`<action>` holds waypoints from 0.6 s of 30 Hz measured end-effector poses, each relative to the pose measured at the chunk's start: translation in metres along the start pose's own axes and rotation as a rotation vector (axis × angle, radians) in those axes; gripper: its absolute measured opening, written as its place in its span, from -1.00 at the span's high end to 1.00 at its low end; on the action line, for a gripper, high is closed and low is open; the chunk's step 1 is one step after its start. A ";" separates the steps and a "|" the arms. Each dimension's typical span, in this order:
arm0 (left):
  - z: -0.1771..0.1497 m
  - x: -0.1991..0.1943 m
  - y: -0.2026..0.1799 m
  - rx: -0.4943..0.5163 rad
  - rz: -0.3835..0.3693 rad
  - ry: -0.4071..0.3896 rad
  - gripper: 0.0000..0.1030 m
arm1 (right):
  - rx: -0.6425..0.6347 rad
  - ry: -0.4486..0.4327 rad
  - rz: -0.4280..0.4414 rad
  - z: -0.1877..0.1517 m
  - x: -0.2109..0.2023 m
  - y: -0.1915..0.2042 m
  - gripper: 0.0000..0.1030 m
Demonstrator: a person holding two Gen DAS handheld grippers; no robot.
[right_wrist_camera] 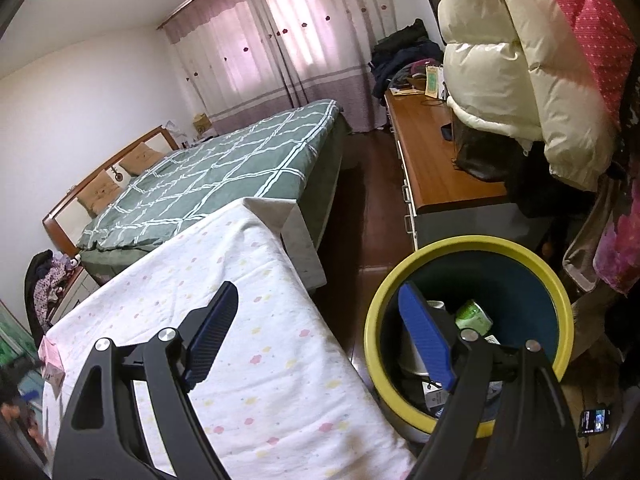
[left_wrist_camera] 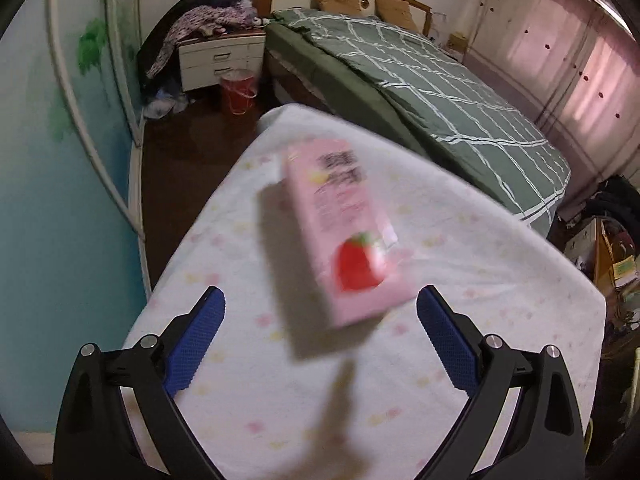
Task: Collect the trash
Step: 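Grasp the pink strawberry milk carton with the left gripper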
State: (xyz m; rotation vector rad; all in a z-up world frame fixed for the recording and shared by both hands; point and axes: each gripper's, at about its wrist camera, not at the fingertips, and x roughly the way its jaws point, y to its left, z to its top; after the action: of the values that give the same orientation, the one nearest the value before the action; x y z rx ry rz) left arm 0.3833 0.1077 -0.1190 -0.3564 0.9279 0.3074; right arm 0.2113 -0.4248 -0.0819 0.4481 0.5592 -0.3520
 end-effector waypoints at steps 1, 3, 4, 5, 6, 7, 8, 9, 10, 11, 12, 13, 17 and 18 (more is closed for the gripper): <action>0.007 0.003 -0.007 0.013 0.033 -0.010 -0.86 | 0.001 0.005 -0.004 0.000 0.001 -0.001 -0.52; 0.020 0.016 -0.018 0.041 0.104 -0.007 -0.90 | 0.009 0.011 -0.005 0.000 0.003 -0.004 -0.52; 0.025 0.024 -0.020 0.036 0.131 0.014 -0.90 | 0.011 0.011 -0.005 0.000 0.003 -0.004 -0.52; 0.028 0.033 -0.018 0.014 0.143 0.040 -0.90 | 0.011 0.010 -0.004 0.000 0.003 -0.005 -0.52; 0.031 0.039 -0.015 -0.006 0.149 0.056 -0.90 | 0.010 0.009 -0.002 0.000 0.002 -0.005 -0.52; 0.033 0.042 -0.015 -0.014 0.153 0.062 -0.89 | 0.007 0.010 0.003 0.000 0.002 -0.004 -0.52; 0.032 0.047 -0.013 -0.022 0.151 0.067 -0.74 | 0.004 0.012 0.007 0.000 0.002 -0.003 -0.52; 0.035 0.051 -0.012 -0.025 0.148 0.074 -0.57 | 0.001 0.013 0.011 -0.001 0.001 -0.002 -0.52; 0.036 0.055 -0.011 -0.024 0.140 0.089 -0.31 | -0.002 0.013 0.016 0.000 0.001 -0.002 -0.52; 0.035 0.057 -0.012 -0.021 0.135 0.094 -0.21 | -0.003 0.013 0.023 0.000 -0.001 -0.001 -0.52; 0.034 0.053 -0.014 -0.009 0.118 0.077 -0.07 | -0.003 0.010 0.032 0.000 -0.003 -0.001 -0.52; 0.033 0.052 -0.018 0.006 0.110 0.075 -0.02 | -0.003 0.005 0.037 0.001 -0.005 -0.001 -0.52; 0.011 0.027 -0.055 0.116 0.042 0.016 -0.02 | -0.025 -0.028 0.047 0.005 -0.023 -0.006 -0.52; 0.004 0.019 -0.067 0.144 0.018 0.005 -0.02 | -0.035 -0.031 0.044 0.006 -0.026 -0.007 -0.52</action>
State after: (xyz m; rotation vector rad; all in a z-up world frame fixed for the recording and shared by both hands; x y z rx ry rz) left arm 0.4245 0.0511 -0.1212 -0.2166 0.9532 0.2546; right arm 0.1895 -0.4287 -0.0648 0.4198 0.5239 -0.3062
